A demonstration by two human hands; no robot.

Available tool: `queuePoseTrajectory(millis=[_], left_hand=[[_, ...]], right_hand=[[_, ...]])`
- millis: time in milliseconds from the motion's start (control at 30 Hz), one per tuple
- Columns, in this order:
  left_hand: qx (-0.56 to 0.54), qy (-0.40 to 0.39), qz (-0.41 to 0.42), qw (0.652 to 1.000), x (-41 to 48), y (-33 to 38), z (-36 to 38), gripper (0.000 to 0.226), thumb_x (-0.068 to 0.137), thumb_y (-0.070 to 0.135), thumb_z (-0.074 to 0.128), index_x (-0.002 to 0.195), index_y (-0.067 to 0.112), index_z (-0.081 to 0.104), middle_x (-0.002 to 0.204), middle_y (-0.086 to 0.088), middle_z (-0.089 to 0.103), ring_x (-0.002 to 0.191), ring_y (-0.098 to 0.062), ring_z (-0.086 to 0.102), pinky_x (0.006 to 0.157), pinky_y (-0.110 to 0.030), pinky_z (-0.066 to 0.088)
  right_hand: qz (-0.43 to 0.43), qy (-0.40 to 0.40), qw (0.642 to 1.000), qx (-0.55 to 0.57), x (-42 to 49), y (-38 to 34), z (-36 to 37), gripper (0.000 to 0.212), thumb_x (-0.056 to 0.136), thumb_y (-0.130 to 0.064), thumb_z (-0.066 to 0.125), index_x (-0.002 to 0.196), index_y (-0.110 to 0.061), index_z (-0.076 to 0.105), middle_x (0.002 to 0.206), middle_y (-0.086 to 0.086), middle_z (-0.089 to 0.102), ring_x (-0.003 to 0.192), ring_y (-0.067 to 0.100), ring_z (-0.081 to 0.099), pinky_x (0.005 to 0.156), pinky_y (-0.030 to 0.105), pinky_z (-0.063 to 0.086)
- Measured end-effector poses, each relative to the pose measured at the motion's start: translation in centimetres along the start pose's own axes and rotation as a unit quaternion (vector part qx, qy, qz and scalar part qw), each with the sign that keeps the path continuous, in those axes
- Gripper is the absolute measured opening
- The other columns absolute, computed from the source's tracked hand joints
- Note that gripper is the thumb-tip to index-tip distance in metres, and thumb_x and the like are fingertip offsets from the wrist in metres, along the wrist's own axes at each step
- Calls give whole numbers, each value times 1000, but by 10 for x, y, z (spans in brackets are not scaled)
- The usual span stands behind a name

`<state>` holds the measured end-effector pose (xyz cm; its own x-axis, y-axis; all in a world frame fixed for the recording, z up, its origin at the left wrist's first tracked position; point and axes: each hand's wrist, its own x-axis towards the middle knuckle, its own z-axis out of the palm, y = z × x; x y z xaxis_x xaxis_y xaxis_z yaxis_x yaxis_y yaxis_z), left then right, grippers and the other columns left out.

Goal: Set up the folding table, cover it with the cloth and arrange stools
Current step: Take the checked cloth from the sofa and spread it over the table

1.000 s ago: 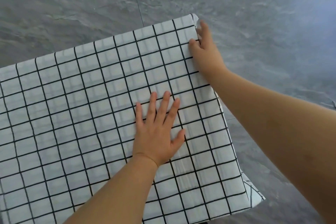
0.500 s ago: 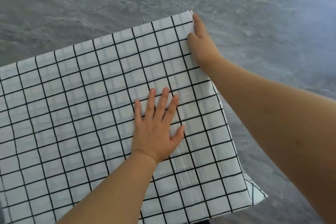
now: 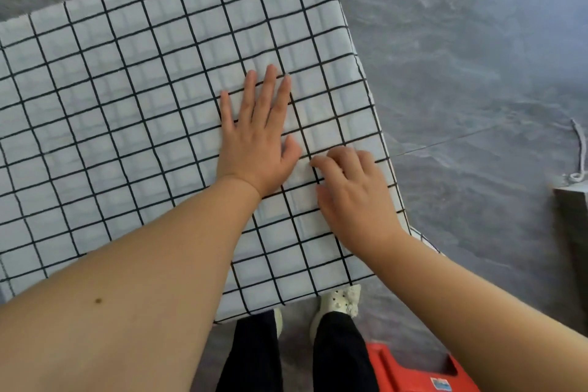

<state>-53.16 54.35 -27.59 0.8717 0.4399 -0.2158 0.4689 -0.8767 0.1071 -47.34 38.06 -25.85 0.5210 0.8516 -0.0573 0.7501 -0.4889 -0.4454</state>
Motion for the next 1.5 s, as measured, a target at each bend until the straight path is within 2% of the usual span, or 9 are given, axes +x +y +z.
queuePoseTrajectory(millis=[100,200,267,333,533,733,1033,1267,1500], left_hand=[[-34,50,5,998,-3,0,1,63,81,37,38,139,12,32,153,-13,22,142,-28,11,113,-57,3],[-15,102,10,995,-6,-1,-2,43,79,37,46,115,14,51,117,-11,51,113,-30,38,107,-52,22],[1,89,-2,996,-4,0,-10,42,79,40,45,114,17,52,106,-6,51,99,-29,44,95,-43,29],[3,63,2,998,-3,1,-19,47,81,43,45,121,19,49,112,-5,49,101,-28,45,92,-40,30],[-5,-53,34,998,-69,-18,-17,70,87,45,44,148,21,19,156,-4,14,140,-26,16,111,-44,17],[-52,-57,-97,992,-199,-62,-8,61,88,37,53,142,18,34,151,-10,26,136,-30,24,109,-46,21],[-77,-45,-196,977,-294,-127,1,60,86,34,58,138,13,39,149,-11,31,133,-33,29,107,-47,26],[-124,-28,-284,950,-347,-179,6,62,84,33,60,139,12,38,147,-11,30,133,-30,29,104,-48,34],[-290,-40,-312,904,-394,-218,18,77,84,28,65,147,20,21,154,-5,11,137,-27,25,109,-43,31]], right_hand=[[34,2,999,-32,2,-9,0,38,74,-14,45,109,-10,61,102,10,58,85,30,52,64,41,47],[37,0,998,-58,0,-15,0,41,71,-9,52,111,-8,60,104,12,58,85,33,53,62,41,47],[35,-9,997,-69,-4,-15,1,47,67,-4,63,114,-7,59,106,13,59,88,33,54,63,39,47],[33,-14,997,-73,-4,-13,-1,50,64,-2,67,114,-6,59,108,14,59,89,34,55,64,39,46],[32,-42,995,-82,-9,-17,-3,51,77,-3,57,127,-5,50,123,17,50,105,37,47,85,43,46],[17,-60,993,-98,-33,-25,1,55,83,-3,50,137,-7,40,139,17,38,124,34,35,101,40,36],[-99,-94,989,-55,-62,-122,45,45,72,1,60,116,-4,57,122,19,54,111,39,51,85,48,49],[-140,-171,975,-34,-77,-236,90,49,76,-5,63,123,-8,54,129,14,50,116,34,46,88,44,45],[-206,-229,948,-83,-74,-324,127,63,61,-13,81,119,-12,58,123,15,54,109,36,53,77,48,49]])
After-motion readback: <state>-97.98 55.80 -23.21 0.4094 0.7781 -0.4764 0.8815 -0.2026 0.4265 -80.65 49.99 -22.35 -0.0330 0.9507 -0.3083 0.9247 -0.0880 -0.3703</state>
